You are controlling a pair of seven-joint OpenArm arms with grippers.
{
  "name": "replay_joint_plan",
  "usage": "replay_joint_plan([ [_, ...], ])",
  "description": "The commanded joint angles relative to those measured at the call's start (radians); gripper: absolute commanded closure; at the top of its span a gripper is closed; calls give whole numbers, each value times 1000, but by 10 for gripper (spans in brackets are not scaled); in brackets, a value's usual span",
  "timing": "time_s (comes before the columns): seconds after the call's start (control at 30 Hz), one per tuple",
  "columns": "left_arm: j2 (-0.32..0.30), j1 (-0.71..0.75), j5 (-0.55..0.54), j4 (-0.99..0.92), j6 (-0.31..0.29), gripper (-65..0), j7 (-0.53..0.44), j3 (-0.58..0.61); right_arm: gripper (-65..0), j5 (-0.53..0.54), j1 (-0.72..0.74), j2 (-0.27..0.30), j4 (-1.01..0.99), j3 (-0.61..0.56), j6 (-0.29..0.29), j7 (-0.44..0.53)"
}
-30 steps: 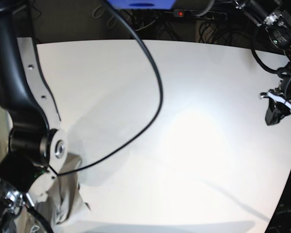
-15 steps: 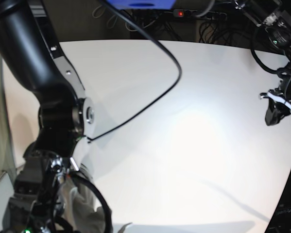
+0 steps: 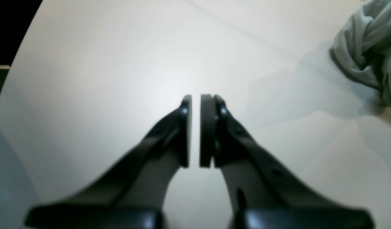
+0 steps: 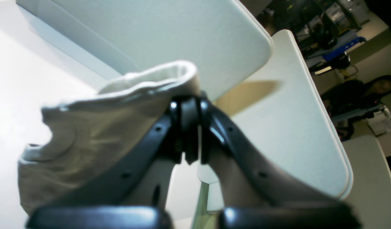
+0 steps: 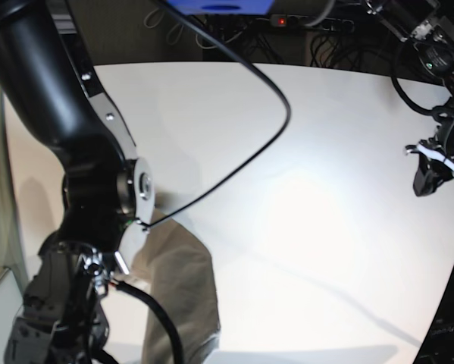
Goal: Layout the t-shirt on the table in an organized manner, then fold the t-shirt properly
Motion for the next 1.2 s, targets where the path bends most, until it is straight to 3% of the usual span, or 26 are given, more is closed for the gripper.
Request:
replay_joint_plan([
  [0.0, -17, -11, -20, 13, 1, -47, -23, -1, 0, -2, 43, 0, 10, -1, -4, 29],
  [0.3, -14, -10, -28, 13, 1, -47, -23, -1, 0, 1, 75, -4, 8, -13, -4, 29],
  [0.43, -14, -6, -20, 13, 1, -47, -23, -3, 0, 1, 3, -10, 8, -124, -4, 45],
  [0.7, -14, 21, -30, 13, 1, -47, -23, -1, 0, 1, -139, -10, -4, -345, -4, 180],
  [0.93, 14, 38, -20, 13, 1, -49, -23, -6, -2, 2, -172, -10, -89, -429, -4, 248],
  [1.07, 18, 56, -28, 13, 1, -121, -23, -4, -60, 88, -175, -10, -90, -486, -4, 254],
  [1.17, 34, 58, -22, 14, 1, -213, -23, -6, -133, 140, -176, -10, -90, -512, -4, 252],
])
